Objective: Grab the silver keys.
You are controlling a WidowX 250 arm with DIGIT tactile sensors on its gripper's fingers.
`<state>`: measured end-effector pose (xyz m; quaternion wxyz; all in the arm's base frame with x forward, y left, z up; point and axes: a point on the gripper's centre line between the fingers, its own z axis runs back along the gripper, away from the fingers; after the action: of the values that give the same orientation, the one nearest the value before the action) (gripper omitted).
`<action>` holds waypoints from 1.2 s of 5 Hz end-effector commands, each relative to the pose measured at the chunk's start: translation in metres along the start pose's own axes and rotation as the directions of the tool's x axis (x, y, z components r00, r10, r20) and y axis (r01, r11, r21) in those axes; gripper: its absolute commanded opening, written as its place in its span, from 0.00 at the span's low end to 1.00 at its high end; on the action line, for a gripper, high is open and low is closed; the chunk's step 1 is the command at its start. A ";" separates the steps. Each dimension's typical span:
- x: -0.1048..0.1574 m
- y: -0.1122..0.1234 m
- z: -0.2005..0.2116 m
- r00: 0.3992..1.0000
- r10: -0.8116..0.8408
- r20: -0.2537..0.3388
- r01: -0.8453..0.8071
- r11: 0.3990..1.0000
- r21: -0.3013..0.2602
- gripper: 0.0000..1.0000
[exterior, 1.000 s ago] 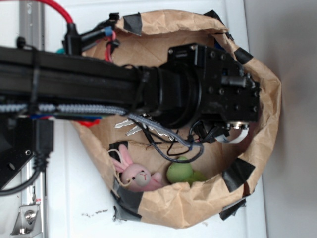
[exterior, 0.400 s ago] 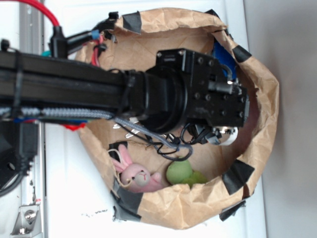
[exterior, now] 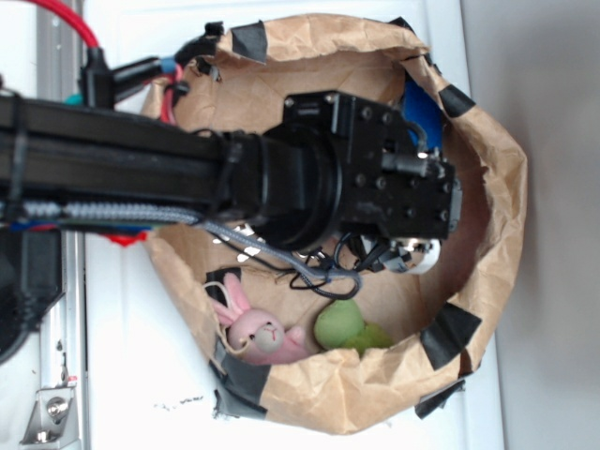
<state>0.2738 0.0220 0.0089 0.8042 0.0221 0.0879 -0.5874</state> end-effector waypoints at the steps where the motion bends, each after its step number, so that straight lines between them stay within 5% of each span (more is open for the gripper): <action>1: -0.004 -0.012 -0.002 1.000 -0.012 0.017 0.012 1.000 -0.011 0.00; 4: -0.004 -0.012 0.002 0.999 -0.010 0.037 0.009 1.000 0.010 0.00; 5: -0.008 -0.010 0.013 0.997 0.025 0.078 -0.026 0.999 0.021 0.00; 6: -0.027 -0.001 0.061 0.970 0.120 0.213 -0.122 0.993 -0.008 0.00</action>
<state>0.2666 0.0234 0.0470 0.8388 -0.0621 0.0326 -0.5399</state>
